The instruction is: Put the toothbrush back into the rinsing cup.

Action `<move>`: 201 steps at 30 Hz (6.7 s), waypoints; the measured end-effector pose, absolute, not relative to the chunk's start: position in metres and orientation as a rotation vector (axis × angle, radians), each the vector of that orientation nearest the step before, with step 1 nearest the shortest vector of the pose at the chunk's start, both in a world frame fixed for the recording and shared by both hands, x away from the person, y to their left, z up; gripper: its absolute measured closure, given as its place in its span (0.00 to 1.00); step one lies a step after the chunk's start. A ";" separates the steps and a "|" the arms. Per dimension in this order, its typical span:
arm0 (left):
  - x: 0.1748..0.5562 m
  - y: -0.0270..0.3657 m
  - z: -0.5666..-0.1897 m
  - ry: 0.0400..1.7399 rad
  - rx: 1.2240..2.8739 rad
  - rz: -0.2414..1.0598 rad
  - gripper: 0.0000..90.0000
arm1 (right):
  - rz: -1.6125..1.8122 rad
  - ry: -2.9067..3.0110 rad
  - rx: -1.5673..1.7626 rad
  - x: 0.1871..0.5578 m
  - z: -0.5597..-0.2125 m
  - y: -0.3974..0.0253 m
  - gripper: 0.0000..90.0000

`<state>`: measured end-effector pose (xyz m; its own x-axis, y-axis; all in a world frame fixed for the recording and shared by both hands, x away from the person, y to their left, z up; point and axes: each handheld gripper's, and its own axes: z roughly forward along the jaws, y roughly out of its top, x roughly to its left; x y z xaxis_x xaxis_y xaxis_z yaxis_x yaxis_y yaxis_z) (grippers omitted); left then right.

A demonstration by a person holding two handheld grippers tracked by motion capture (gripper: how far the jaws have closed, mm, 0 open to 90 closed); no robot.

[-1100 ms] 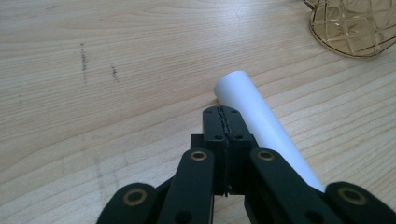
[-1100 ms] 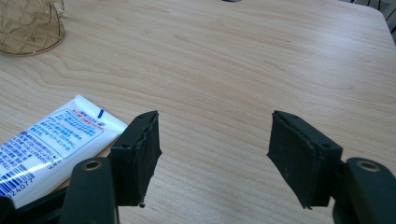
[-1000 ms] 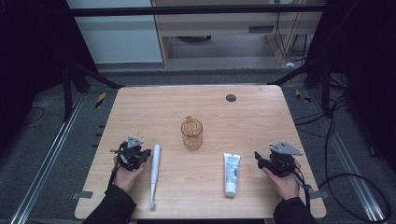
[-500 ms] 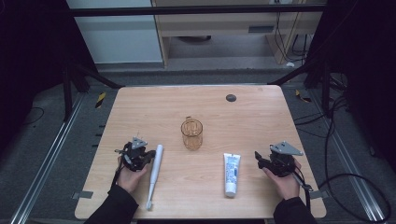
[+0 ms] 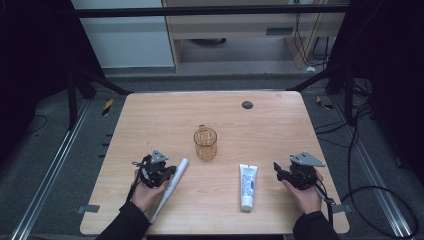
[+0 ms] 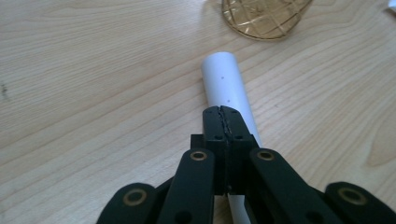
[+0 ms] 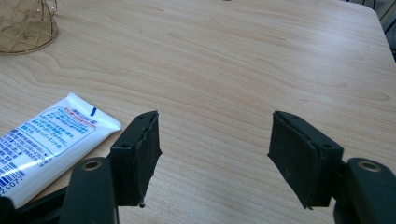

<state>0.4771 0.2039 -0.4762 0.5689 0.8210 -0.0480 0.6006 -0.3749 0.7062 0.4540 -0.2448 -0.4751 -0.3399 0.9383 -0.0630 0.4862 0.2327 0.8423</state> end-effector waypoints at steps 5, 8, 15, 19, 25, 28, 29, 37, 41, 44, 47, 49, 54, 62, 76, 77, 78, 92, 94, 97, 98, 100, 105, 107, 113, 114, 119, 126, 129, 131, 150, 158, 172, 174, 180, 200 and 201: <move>0.471 0.208 -0.465 1.114 2.068 0.404 1.00 | 1.002 1.925 1.299 0.453 -0.475 -0.245 0.37; 0.464 0.214 -0.455 1.105 2.030 0.409 1.00 | 0.999 1.924 1.293 0.453 -0.475 -0.246 0.37; 0.448 0.225 -0.445 1.120 1.985 0.406 1.00 | 1.002 1.917 1.299 0.452 -0.474 -0.246 0.37; 0.441 0.226 -0.448 1.122 2.001 0.398 1.00 | 0.998 1.917 1.292 0.450 -0.474 -0.246 0.37; 0.427 0.225 -0.455 1.126 2.037 0.398 1.00 | 0.994 1.915 1.297 0.448 -0.475 -0.247 0.37; 0.421 0.227 -0.460 1.136 2.054 0.396 1.00 | 0.994 1.916 1.299 0.448 -0.475 -0.247 0.37; 0.419 0.229 -0.461 1.143 2.060 0.394 1.00 | 0.995 1.917 1.298 0.447 -0.475 -0.247 0.37; 0.414 0.233 -0.469 1.176 2.089 0.402 1.00 | 0.990 1.917 1.305 0.447 -0.475 -0.248 0.37; 0.413 0.234 -0.472 1.181 2.105 0.397 1.00 | 0.988 1.918 1.306 0.448 -0.476 -0.248 0.37; 0.412 0.233 -0.474 1.183 2.114 0.391 1.00 | 0.988 1.918 1.305 0.448 -0.475 -0.248 0.37; 0.410 0.234 -0.476 1.187 2.127 0.386 1.00 | 0.990 1.917 1.308 0.447 -0.475 -0.248 0.37; 0.409 0.235 -0.477 1.193 2.131 0.379 1.00 | 0.986 1.918 1.307 0.448 -0.476 -0.249 0.37; 0.406 0.240 -0.478 1.210 2.133 0.371 1.00 | 0.985 1.914 1.310 0.447 -0.475 -0.249 0.37; 0.404 0.248 -0.478 1.238 2.125 0.369 1.00 | 0.985 1.913 1.312 0.447 -0.475 -0.249 0.37; 0.408 0.265 -0.479 1.318 2.094 0.398 1.00 | 0.982 1.918 1.314 0.448 -0.476 -0.249 0.37; 0.408 0.266 -0.479 1.323 2.093 0.402 1.00 | 0.981 1.919 1.312 0.448 -0.476 -0.249 0.37; 0.409 0.267 -0.479 1.326 2.091 0.404 1.00 | 0.980 1.919 1.312 0.448 -0.476 -0.249 0.37; 0.421 0.279 -0.484 1.397 2.067 0.436 1.00 | 0.979 1.920 1.308 0.448 -0.476 -0.249 0.37; 0.423 0.281 -0.484 1.407 2.061 0.439 1.00 | 0.979 1.920 1.308 0.448 -0.476 -0.249 0.37; 0.426 0.283 -0.484 1.419 2.050 0.452 1.00 | 0.977 1.920 1.306 0.449 -0.476 -0.249 0.37; 0.428 0.283 -0.484 1.422 2.047 0.455 1.00 | 0.976 1.920 1.305 0.449 -0.476 -0.249 0.37; 0.431 0.285 -0.484 1.432 2.041 0.464 1.00 | 0.976 1.921 1.303 0.449 -0.476 -0.249 0.37; 0.439 0.287 -0.485 1.441 2.032 0.475 1.00 | 0.976 1.923 1.304 0.449 -0.477 -0.249 0.37; 0.441 0.287 -0.485 1.435 2.020 0.478 1.00 | 0.975 1.923 1.303 0.449 -0.477 -0.249 0.37; 0.449 0.283 -0.487 1.421 2.028 0.489 1.00 | 0.974 1.925 1.307 0.449 -0.477 -0.248 0.37; 0.450 0.283 -0.488 1.420 2.032 0.492 1.00 | 0.973 1.925 1.306 0.449 -0.477 -0.248 0.37; 0.455 0.282 -0.487 1.416 2.025 0.505 1.00 | 0.974 1.925 1.306 0.449 -0.477 -0.248 0.37; 0.464 0.279 -0.488 1.414 2.021 0.517 1.00 | 0.973 1.926 1.307 0.449 -0.477 -0.248 0.37; 0.468 0.278 -0.487 1.420 2.018 0.519 1.00 | 0.973 1.926 1.305 0.450 -0.477 -0.248 0.37; 0.470 0.277 -0.487 1.421 2.020 0.519 1.00 | 0.972 1.926 1.307 0.450 -0.477 -0.248 0.37; 0.489 0.270 -0.488 1.410 2.017 0.505 1.00 | 0.972 1.932 1.301 0.451 -0.478 -0.248 0.37; 0.497 0.263 -0.487 1.398 2.026 0.504 1.00 | 0.974 1.931 1.308 0.451 -0.478 -0.248 0.38; 0.505 0.253 -0.486 1.363 2.037 0.498 1.00 | 0.976 1.931 1.307 0.451 -0.477 -0.248 0.38; 0.506 0.251 -0.485 1.360 2.039 0.501 1.00 | 0.973 1.933 1.300 0.451 -0.478 -0.248 0.38; 0.507 0.247 -0.486 1.344 2.055 0.496 1.00 | 0.976 1.933 1.307 0.451 -0.477 -0.249 0.38; 0.507 0.236 -0.484 1.289 2.080 0.484 1.00 | 0.972 1.933 1.300 0.450 -0.477 -0.249 0.38; 0.507 0.236 -0.484 1.289 2.079 0.483 1.00 | 0.972 1.932 1.299 0.451 -0.477 -0.249 0.38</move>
